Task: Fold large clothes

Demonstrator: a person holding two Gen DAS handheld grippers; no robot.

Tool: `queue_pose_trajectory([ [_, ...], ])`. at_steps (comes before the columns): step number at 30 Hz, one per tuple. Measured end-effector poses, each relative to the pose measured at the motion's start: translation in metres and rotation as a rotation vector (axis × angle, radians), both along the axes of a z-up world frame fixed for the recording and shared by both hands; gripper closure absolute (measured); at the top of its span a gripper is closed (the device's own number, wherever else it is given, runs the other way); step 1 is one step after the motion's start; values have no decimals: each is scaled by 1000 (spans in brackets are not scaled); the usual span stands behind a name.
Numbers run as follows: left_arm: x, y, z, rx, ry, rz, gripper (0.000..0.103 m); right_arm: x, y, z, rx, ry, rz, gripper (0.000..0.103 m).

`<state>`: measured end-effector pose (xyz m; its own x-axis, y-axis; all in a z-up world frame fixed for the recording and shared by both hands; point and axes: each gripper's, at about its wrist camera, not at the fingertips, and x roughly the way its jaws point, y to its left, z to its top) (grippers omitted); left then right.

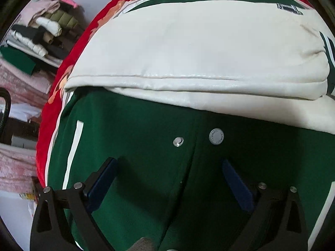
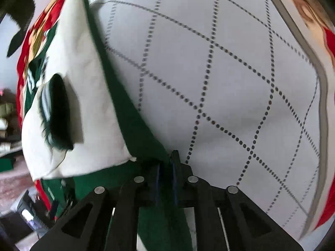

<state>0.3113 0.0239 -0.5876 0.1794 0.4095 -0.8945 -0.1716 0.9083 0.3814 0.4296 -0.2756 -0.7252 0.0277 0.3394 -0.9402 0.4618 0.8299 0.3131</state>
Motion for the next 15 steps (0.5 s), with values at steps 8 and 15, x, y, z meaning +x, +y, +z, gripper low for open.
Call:
queue_pose_trajectory([
  [8,-31,-4,11,11,-3,2,0,-32,34,13,-95,15,240,60],
  [15,-43,5,0,-25,0,1,0,-40,64,4,-300,58,378,71],
])
